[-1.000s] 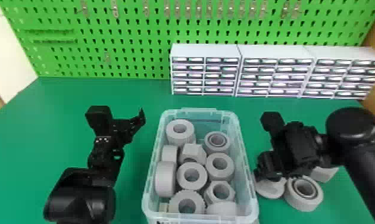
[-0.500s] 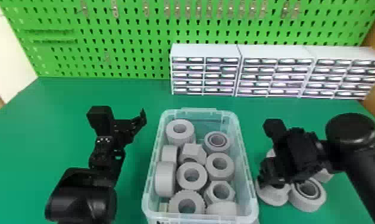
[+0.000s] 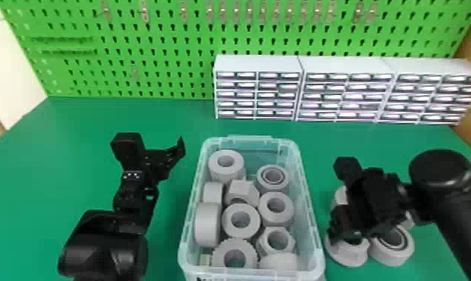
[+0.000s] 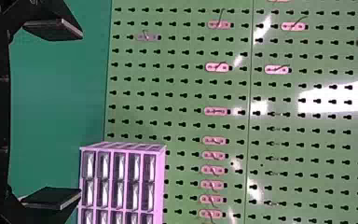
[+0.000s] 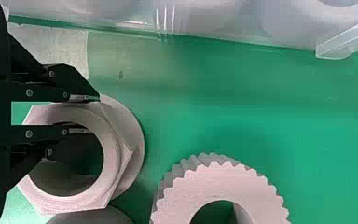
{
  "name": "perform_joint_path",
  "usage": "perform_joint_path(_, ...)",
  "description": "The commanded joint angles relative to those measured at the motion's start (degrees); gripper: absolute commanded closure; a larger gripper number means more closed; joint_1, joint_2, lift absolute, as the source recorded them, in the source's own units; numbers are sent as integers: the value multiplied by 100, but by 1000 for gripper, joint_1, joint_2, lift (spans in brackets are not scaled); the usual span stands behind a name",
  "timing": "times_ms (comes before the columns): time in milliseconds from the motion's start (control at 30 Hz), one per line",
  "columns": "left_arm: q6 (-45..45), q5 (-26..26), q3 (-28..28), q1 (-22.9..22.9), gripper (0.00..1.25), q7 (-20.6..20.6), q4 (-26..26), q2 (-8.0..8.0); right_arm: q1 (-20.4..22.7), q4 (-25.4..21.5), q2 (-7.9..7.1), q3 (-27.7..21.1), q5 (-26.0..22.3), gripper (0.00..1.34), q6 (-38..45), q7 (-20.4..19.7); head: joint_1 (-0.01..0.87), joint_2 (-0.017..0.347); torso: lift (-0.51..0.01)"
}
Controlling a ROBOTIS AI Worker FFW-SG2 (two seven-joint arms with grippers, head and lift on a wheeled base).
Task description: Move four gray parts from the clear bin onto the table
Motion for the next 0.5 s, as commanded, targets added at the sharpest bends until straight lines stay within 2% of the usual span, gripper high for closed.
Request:
perform_joint_path(0,0,9,-3,-1,102,0,3,-4,8,40,0,13,1,1067,8,0,693,72,-52)
perform_joint_path(267,0,18,-3,-1,102,0,3,-4,-1,40,0,5,1,699,8,0,693,72,-52)
perform_joint_path(467,0,18,-3,-1,102,0,3,-4,-1,40,0,5,10,645,8,0,693,72,-52)
